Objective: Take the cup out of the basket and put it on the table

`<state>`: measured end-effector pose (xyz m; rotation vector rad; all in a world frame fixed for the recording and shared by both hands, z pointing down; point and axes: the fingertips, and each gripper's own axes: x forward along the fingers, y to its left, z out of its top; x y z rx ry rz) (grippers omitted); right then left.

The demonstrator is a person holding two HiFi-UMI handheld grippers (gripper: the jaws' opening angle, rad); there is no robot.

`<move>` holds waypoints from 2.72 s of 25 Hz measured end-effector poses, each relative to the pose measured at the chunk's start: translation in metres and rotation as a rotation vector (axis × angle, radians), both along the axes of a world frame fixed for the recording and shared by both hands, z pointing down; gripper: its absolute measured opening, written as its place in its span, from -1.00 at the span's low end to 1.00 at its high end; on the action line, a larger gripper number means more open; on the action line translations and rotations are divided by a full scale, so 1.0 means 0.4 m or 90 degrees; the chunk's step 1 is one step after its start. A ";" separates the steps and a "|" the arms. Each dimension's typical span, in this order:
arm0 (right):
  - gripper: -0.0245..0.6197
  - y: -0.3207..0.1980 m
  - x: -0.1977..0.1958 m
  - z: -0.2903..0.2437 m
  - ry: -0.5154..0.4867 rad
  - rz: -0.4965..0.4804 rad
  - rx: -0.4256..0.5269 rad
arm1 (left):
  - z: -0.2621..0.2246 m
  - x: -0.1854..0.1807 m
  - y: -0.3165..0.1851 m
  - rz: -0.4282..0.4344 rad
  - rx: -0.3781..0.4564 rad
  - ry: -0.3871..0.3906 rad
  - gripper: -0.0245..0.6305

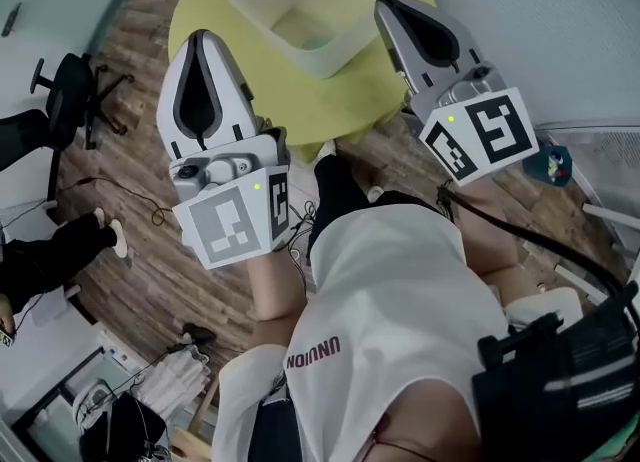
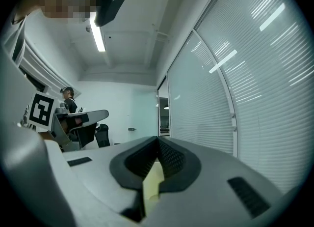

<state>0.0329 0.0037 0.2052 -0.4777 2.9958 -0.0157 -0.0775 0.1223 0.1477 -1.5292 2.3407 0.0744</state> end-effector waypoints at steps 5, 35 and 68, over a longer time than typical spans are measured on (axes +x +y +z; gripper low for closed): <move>-0.87 -0.058 -0.084 -0.006 0.005 0.020 -0.004 | -0.014 -0.092 -0.059 0.020 0.018 0.009 -0.88; -0.86 -0.263 -0.286 0.050 0.059 0.140 -0.023 | 0.113 -0.318 -0.367 0.246 -0.055 0.081 -0.88; -0.86 -0.400 -0.244 0.090 0.071 0.154 -0.055 | 0.395 -0.086 -0.622 0.618 -0.334 -0.036 -0.66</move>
